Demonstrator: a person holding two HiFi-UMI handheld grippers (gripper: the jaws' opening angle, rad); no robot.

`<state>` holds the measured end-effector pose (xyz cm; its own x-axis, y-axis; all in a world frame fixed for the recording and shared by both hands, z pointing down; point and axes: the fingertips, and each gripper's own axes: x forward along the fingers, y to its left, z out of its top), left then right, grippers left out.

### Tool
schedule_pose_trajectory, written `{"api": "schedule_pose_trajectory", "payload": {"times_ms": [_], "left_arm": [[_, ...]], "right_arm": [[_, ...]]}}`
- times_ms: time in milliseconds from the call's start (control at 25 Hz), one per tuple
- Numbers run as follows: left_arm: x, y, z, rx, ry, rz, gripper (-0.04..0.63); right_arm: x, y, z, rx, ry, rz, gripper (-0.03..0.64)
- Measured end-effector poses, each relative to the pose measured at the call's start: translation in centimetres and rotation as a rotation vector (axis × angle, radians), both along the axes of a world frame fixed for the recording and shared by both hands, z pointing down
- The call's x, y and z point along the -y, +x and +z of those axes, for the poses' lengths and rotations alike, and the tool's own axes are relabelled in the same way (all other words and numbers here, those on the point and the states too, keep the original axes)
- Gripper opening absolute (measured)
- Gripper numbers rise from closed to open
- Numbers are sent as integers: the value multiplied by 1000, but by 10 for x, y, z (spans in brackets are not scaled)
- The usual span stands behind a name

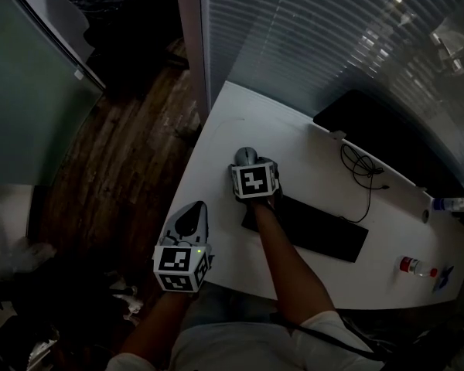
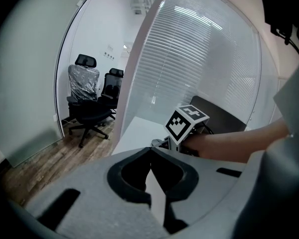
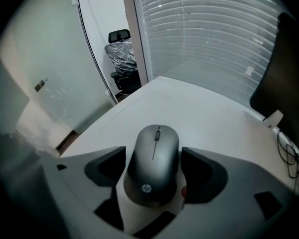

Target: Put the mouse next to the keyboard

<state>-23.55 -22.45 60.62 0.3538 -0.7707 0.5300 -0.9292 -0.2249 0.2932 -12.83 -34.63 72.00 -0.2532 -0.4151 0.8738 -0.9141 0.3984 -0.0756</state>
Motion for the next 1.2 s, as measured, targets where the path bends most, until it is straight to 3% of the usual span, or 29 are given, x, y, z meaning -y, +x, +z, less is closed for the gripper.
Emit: {"api": "schedule_pose_trajectory", "payload": {"times_ms": [160, 320, 1200], "left_arm": [[-1, -3, 1, -4, -4, -8, 6], [-3, -3, 3, -10, -10, -13, 6], [0, 2, -5, 30, 7, -12, 6]], "right_arm": [[4, 0, -5, -12, 23, 20, 335], [4, 1, -6, -18, 15, 20, 291], [-28, 17, -38, 26, 28, 53, 286]]}}
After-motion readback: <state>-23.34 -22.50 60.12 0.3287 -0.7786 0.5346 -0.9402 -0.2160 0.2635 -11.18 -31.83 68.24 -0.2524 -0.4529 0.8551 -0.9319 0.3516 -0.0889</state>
